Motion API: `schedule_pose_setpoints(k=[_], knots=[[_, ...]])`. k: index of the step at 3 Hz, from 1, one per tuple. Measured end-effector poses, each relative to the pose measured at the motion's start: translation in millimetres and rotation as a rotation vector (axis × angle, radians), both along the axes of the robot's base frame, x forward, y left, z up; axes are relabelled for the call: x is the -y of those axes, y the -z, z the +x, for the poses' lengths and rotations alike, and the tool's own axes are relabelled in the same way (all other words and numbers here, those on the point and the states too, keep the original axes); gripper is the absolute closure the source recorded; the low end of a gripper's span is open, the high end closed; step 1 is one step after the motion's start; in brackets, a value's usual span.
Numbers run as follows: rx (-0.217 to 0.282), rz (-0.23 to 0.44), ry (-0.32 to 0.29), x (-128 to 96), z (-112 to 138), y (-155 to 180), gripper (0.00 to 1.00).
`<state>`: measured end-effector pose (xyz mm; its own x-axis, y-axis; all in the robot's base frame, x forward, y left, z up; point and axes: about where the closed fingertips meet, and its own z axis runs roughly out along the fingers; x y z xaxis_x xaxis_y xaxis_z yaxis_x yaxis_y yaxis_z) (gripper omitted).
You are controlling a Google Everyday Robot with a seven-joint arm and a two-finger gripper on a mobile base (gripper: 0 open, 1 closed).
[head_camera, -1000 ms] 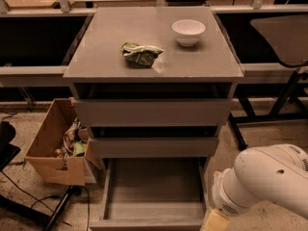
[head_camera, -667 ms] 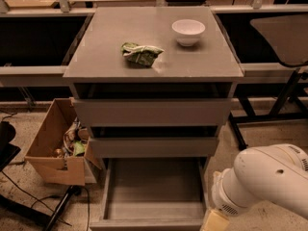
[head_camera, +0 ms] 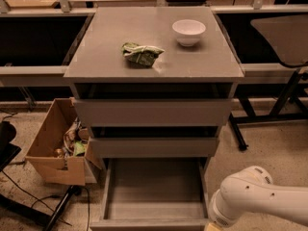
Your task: Close bottom drawer
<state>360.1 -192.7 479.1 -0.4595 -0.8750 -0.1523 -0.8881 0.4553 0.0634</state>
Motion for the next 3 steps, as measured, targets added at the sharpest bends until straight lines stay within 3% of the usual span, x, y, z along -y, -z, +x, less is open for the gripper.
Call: schedule_pose_setpoints(k=[1,2,3], knots=[[-0.012,-0.048,-0.007,25,9,64,0.00],[-0.040,-0.088,-0.009,47,18,114,0.19],[-0.055,-0.088,-0.012,48,12,121,0.42]])
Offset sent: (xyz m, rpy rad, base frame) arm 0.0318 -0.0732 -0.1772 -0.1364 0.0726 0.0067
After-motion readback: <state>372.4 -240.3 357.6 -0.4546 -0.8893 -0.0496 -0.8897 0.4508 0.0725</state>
